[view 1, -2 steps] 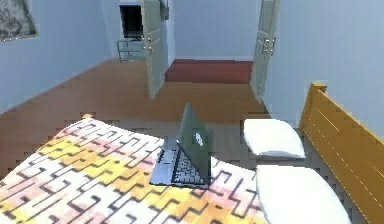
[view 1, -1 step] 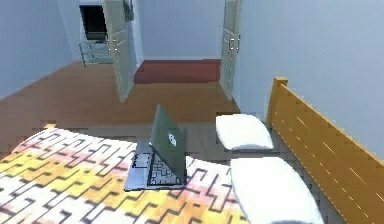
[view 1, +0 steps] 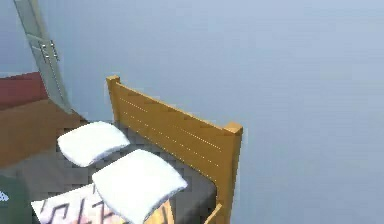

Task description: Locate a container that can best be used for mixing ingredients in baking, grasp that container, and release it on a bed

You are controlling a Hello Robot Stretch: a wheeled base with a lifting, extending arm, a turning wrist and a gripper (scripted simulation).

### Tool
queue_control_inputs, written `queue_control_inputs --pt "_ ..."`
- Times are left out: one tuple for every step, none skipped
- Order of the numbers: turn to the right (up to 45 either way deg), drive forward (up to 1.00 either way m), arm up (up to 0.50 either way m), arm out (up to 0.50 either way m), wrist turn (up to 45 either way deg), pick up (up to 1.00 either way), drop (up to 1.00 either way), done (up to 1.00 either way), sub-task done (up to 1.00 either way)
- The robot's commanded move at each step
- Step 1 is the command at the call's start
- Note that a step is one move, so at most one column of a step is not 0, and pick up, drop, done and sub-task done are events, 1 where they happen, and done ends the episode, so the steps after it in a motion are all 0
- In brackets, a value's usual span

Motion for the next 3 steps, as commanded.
queue_control_inputs --pt "30.0 0.0 0.0 0.0 0.0 0.0 0.0 0.0 0.0" --pt "0.0 0.05 0.0 0.0 0.0 0.0 0.0 0.0 0.0" --pt "0.0 0.05 0.0 0.0 0.0 0.0 0.0 0.0 0.0"
